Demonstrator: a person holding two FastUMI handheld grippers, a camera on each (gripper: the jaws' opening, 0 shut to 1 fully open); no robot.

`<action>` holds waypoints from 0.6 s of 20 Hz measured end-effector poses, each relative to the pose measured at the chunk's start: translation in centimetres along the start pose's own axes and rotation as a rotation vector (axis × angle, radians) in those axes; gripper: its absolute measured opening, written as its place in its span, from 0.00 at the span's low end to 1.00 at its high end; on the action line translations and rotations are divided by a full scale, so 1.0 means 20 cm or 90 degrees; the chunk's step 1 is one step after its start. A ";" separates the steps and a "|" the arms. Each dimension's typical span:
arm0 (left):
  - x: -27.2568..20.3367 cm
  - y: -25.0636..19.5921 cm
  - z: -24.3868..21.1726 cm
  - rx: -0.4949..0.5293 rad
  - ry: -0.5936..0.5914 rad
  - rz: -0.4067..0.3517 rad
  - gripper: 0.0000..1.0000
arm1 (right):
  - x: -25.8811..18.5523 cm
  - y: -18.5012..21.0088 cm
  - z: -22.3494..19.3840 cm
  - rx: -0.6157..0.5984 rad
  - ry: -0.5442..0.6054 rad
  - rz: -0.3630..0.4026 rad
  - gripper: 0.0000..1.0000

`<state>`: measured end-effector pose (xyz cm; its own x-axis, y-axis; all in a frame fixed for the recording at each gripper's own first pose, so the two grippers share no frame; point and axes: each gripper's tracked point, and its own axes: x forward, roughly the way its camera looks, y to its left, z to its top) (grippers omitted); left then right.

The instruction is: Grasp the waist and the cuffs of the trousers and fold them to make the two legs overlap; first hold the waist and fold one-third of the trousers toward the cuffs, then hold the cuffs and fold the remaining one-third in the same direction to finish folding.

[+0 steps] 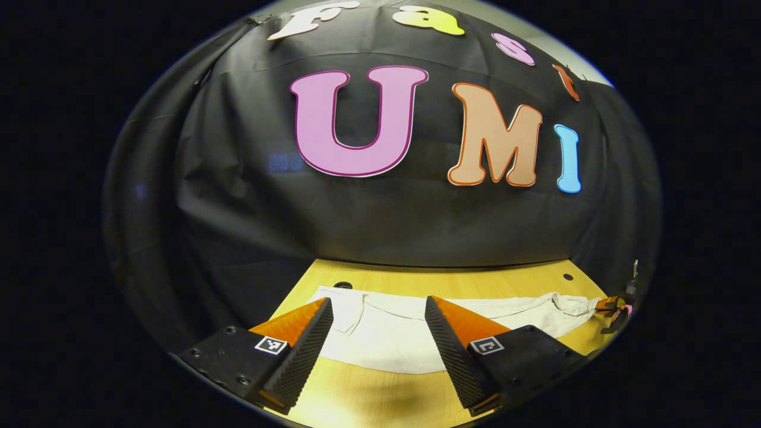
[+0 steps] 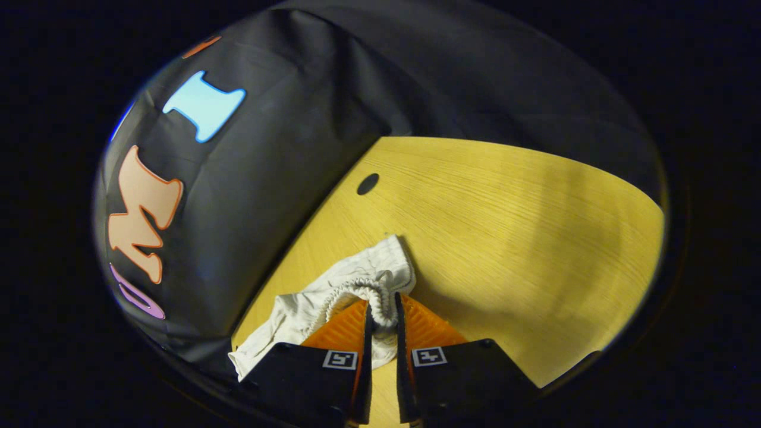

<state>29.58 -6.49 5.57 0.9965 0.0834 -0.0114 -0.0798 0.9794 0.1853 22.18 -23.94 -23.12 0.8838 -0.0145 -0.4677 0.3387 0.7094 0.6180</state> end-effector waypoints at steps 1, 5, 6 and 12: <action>0.00 0.00 -0.01 -0.004 0.001 -0.006 0.95 | -0.03 0.05 0.02 -0.003 -0.012 0.019 0.19; 0.01 -0.01 -0.03 -0.035 0.000 -0.034 0.95 | -0.15 0.25 0.10 -0.012 -0.048 0.070 0.19; 0.02 0.00 -0.03 -0.039 -0.002 -0.042 0.95 | -0.19 0.32 0.11 -0.020 -0.056 0.082 0.19; 0.08 0.09 -0.10 -0.017 0.009 -0.085 0.95 | -0.53 0.64 0.10 -0.102 -0.107 0.132 0.19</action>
